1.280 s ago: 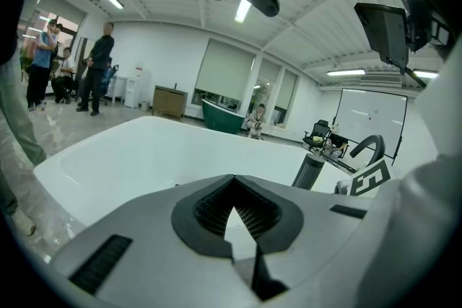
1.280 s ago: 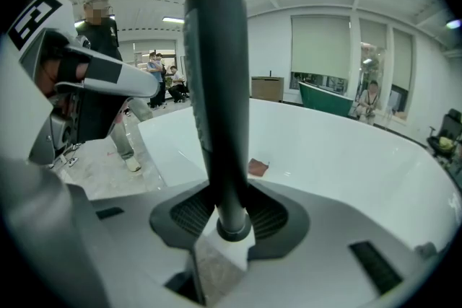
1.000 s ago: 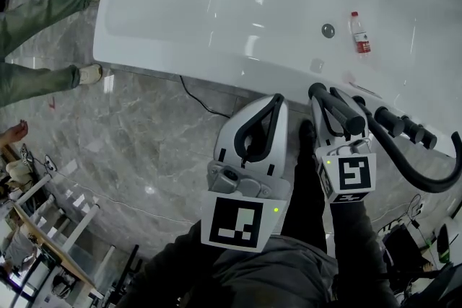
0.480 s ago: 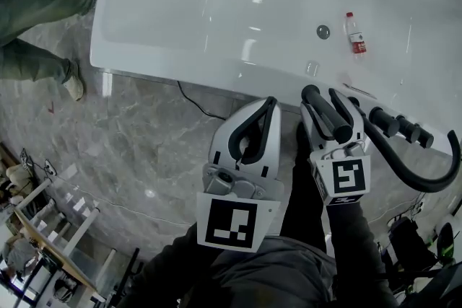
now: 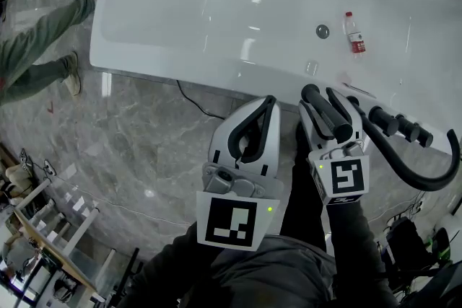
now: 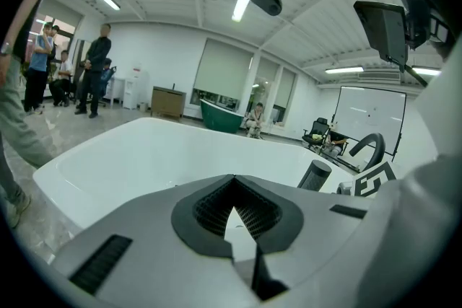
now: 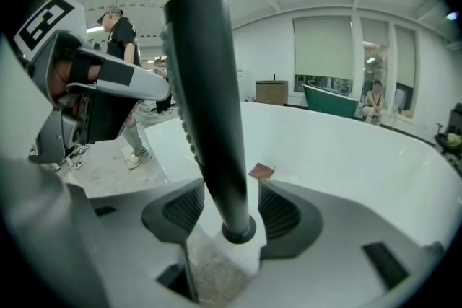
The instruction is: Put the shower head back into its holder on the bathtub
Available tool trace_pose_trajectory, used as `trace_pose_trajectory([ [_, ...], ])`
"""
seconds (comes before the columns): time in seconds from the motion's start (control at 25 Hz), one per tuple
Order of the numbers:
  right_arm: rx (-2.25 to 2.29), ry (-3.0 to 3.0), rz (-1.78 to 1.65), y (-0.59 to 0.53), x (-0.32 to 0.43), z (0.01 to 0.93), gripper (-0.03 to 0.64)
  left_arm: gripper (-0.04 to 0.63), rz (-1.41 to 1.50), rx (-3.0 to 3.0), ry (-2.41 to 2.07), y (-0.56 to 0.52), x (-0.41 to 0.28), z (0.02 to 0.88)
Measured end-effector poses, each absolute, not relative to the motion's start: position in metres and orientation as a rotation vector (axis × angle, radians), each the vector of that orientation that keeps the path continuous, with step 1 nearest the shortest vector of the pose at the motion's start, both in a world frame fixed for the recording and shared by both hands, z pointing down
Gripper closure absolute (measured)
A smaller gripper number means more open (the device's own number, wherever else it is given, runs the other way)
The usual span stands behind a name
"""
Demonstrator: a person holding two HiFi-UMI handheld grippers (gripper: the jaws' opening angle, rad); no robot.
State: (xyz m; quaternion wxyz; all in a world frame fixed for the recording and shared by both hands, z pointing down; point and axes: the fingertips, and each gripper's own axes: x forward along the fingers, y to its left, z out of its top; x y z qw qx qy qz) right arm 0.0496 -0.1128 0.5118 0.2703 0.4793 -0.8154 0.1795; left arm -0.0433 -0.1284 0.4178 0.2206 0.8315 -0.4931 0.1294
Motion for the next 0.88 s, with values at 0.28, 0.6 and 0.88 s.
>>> trace_pose_trajectory([
  [0.28,1.292,-2.202,0.481,-0.1139,0.0463,0.5091,0.38,0.592,0.36,2.297,-1.361,-0.1281,-0.0463,0.4177],
  [0.6,1.287,-2.204,0.481,-0.1149,0.0465,0.5092,0.38,0.592,0.359,2.292,-1.363,-0.1281,-0.0457,0.4188],
  [0.88,1.286,-2.205,0.479,-0.1151,0.046,0.5097,0.38,0.592,0.362,2.289,-1.362,-0.1284,-0.0459,0.4201],
])
